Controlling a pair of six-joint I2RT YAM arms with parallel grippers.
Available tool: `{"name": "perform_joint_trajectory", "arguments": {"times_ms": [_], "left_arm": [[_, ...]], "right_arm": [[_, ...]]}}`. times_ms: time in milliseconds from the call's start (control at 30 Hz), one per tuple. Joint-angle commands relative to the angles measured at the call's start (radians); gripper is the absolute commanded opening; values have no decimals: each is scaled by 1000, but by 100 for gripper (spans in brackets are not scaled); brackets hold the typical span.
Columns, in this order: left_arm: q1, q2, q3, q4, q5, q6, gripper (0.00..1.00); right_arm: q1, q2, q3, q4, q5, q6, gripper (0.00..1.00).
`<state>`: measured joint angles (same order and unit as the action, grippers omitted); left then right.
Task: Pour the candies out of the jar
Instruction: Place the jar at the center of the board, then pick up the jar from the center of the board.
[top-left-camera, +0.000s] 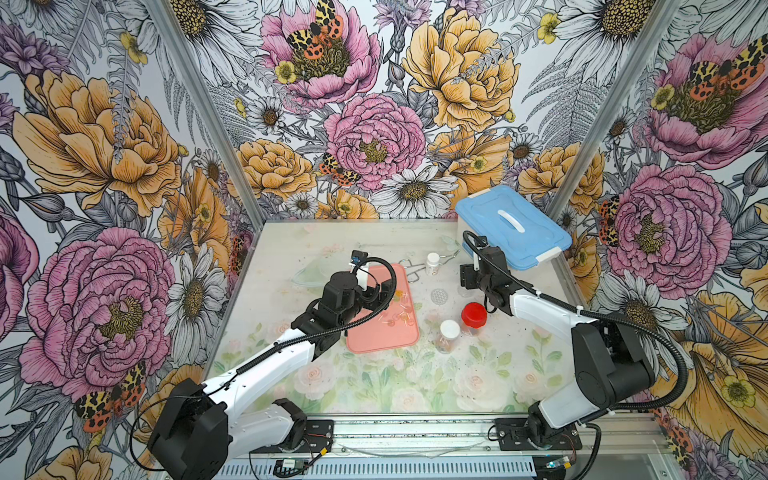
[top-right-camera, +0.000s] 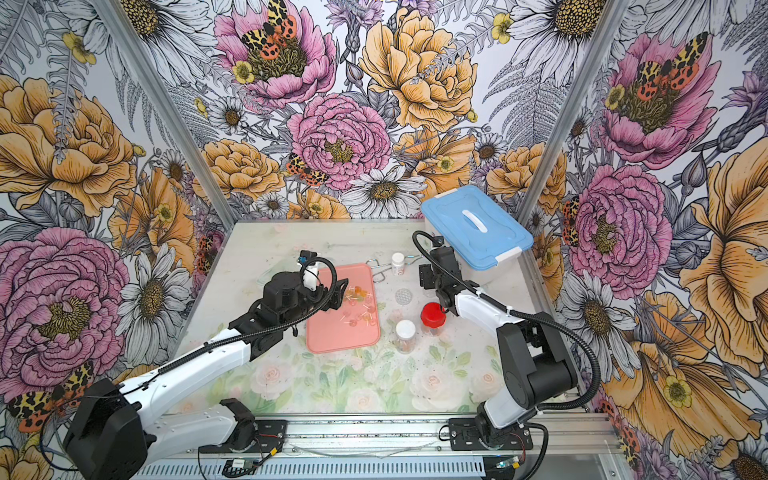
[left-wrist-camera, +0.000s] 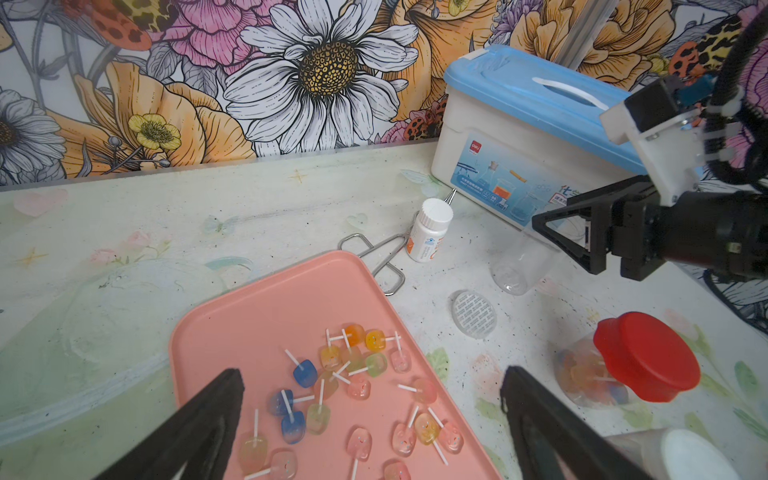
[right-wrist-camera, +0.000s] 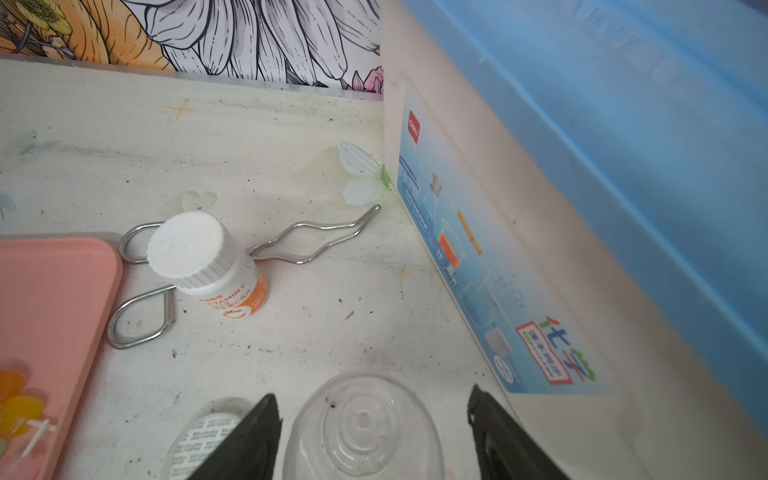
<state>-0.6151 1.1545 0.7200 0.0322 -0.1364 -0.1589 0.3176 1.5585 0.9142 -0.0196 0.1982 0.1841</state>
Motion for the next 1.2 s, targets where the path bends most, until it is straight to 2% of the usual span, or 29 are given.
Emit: {"name": "perform_joint_trajectory", "arguments": {"times_ms": [0,133,267,467,733,933,1167], "left_arm": [[0,-4,11,25,-32,-15,99],[27,-11,-10,40,-30,-50,99],[65,-18,-48,73,-31,-111,99],[99,-22,-86,111,-16,-160,99],[101,23,-89,163,21,-199,99],[87,72,-58,171,48,-188,99],[56,139,-8,171,37,-171,99]], "right_arm": [[6,-68,25,-30,-15,7,78],[21,-157,51,-136,-52,17,82],[66,-247,80,-287,-150,41,82],[199,-308,102,-497,-216,107,81],[404,-311,119,-697,-58,208,82],[485,-312,134,-822,47,273,83],[523,-274,121,-835,66,301,82]]}}
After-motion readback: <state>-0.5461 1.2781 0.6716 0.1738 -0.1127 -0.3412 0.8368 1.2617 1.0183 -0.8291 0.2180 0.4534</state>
